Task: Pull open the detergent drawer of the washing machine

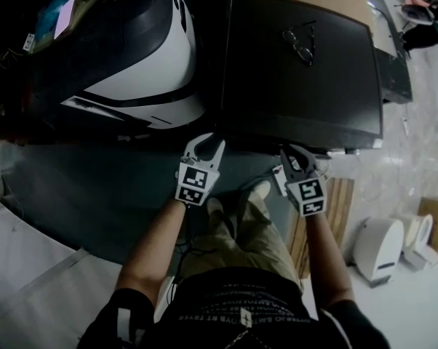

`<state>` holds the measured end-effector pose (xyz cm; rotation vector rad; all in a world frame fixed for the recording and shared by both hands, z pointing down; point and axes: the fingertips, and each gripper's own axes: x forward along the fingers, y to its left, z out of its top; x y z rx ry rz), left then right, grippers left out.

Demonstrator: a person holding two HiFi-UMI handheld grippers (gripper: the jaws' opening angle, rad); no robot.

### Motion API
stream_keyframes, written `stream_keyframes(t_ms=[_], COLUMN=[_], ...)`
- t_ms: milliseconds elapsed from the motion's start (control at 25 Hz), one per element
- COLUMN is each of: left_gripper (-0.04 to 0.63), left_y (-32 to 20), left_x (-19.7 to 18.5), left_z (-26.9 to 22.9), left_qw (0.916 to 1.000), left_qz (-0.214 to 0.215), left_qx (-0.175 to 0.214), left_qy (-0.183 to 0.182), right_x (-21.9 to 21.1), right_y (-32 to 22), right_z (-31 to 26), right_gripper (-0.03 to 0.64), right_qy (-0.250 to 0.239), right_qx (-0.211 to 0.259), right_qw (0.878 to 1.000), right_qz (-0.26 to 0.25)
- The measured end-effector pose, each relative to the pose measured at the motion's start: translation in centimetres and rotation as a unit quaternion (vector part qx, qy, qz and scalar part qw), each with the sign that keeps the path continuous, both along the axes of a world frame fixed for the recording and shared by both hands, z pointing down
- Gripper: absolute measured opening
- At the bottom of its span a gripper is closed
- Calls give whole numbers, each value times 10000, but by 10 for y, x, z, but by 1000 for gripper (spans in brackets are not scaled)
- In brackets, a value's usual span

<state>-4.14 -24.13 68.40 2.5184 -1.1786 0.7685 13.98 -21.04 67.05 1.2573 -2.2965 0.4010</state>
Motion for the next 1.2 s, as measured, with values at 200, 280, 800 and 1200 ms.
stream_keyframes(t_ms=[200, 280, 800, 1200], left_gripper=[94, 95, 97, 92], left_y=[-3, -4, -11, 1], left_x=[-1, 0, 0, -2], left_z=[3, 6, 11, 11], left_qw=[10000, 10000, 9997, 9993], left_qz=[-48, -26, 1, 80], left_qx=[9, 11, -96, -155], left_qy=[-38, -74, -241, -324], right_x=[-5, -6, -5, -4], right_y=[-1, -1, -9, 0], right_z=[9, 9, 23, 25], right_gripper=[92, 92, 91, 78], right_qy=[11, 67, -65, -139], right_qx=[-10, -102, -351, -391], right_qw=[10000, 9999, 9991, 9984], right_qz=[-89, -95, 234, 384])
